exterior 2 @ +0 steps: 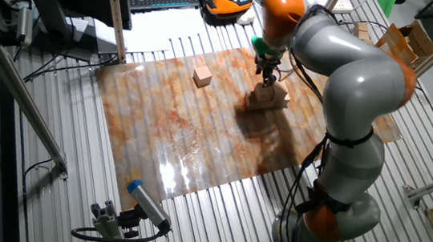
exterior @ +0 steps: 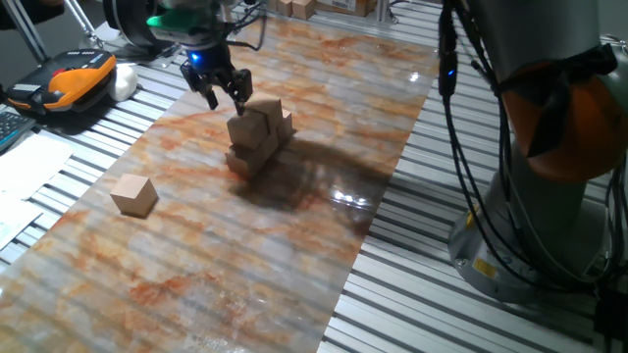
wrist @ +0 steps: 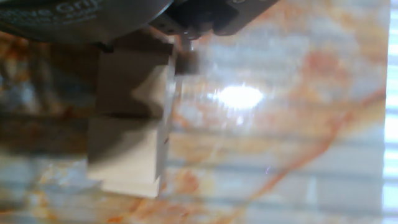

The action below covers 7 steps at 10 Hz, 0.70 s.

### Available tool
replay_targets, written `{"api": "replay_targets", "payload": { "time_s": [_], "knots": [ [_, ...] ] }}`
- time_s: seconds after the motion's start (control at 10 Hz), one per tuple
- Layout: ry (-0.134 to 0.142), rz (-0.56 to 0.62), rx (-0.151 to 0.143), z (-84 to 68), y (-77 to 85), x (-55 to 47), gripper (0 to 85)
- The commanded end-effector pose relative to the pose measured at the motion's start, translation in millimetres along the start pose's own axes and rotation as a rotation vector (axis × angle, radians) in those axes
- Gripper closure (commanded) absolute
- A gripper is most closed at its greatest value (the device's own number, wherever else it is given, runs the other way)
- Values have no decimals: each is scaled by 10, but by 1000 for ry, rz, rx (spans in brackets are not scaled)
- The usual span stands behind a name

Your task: Stack the blocks into a pyramid shape

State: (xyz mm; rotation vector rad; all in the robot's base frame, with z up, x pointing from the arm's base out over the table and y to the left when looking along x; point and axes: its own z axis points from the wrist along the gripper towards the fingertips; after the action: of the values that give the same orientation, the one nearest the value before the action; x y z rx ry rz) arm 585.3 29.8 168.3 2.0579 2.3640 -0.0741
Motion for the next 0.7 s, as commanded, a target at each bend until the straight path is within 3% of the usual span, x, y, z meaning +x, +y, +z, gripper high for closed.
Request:
{"api": "replay_targets", "payload": {
  "time_s": [0.0, 0.1, 0.3, 0.4, 0.6],
  "knots": [
    [-21, -214, 21, 9, 24, 114, 850],
    [-46, -256, 47, 35, 16, 196, 850],
    [-71, -323, 49, 64, 3, 289, 850],
    [-67, -338, 33, 51, 26, 360, 850],
    [-67, -346, 30, 75, 98, 530, 850]
  ]
}}
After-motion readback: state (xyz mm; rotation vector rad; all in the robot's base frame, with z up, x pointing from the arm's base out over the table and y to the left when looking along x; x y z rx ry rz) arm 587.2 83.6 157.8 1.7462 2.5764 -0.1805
